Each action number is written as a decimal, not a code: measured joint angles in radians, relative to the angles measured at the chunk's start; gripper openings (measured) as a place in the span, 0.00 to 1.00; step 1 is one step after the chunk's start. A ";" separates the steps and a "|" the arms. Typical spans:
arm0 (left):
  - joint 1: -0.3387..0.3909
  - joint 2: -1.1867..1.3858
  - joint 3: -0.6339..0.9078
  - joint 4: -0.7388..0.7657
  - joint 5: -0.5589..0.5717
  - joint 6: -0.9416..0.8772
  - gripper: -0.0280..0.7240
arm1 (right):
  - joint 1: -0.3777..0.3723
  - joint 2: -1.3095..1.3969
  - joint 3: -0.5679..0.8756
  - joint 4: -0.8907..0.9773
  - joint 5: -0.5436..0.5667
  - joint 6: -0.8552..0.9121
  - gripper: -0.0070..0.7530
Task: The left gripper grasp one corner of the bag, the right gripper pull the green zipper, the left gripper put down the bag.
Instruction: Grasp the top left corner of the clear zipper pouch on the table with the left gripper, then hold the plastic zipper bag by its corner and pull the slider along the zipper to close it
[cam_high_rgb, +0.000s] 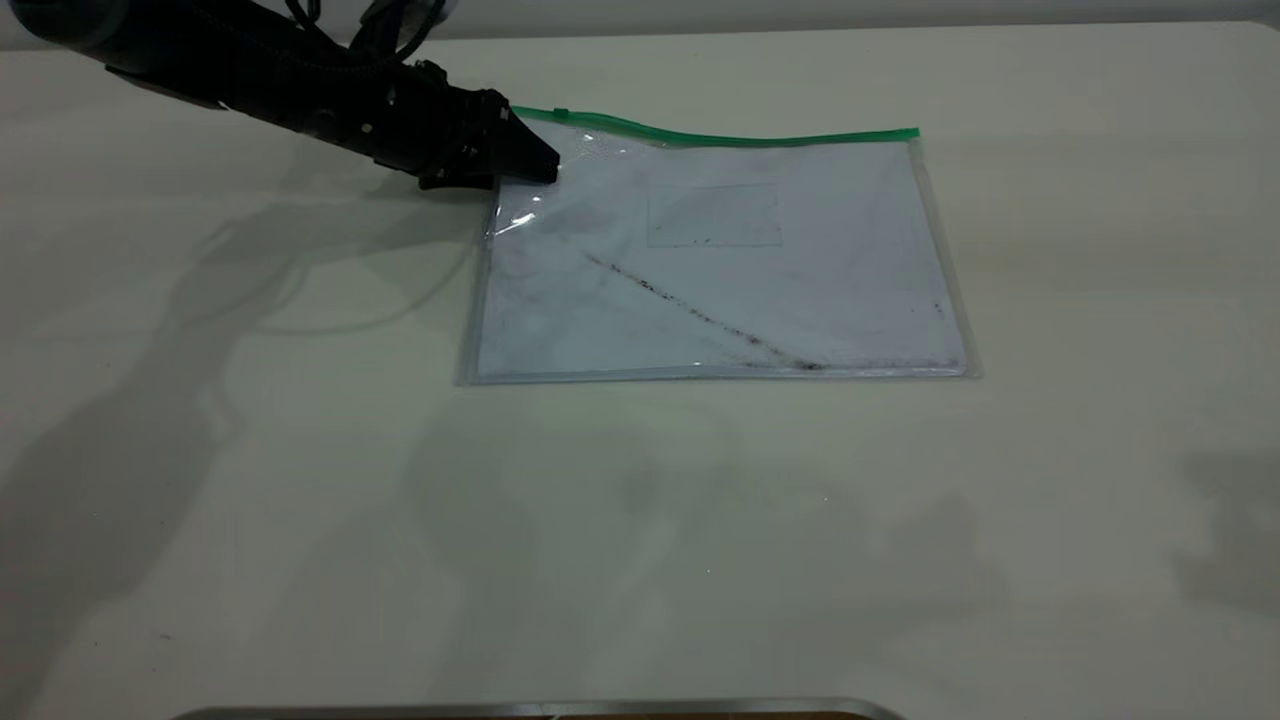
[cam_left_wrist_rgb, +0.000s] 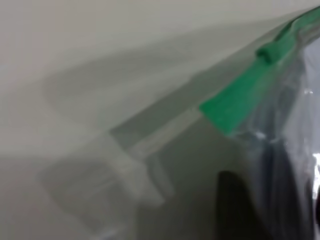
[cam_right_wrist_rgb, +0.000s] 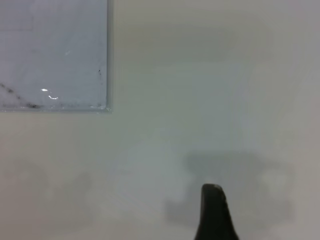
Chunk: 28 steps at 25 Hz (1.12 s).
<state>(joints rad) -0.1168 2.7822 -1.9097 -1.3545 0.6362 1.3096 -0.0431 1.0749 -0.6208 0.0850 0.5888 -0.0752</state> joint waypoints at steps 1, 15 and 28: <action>0.000 0.002 0.000 -0.004 -0.002 0.013 0.43 | 0.000 0.000 0.000 0.000 0.000 0.000 0.74; -0.013 0.003 -0.297 0.328 0.473 0.377 0.11 | 0.044 0.085 0.000 0.134 -0.143 -0.249 0.74; -0.076 0.003 -0.457 0.575 0.531 0.389 0.11 | 0.240 0.602 -0.305 0.344 -0.213 -0.548 0.74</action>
<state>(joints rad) -0.1927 2.7853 -2.3671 -0.7794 1.1667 1.6981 0.1966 1.6774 -0.9260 0.4293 0.3759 -0.6236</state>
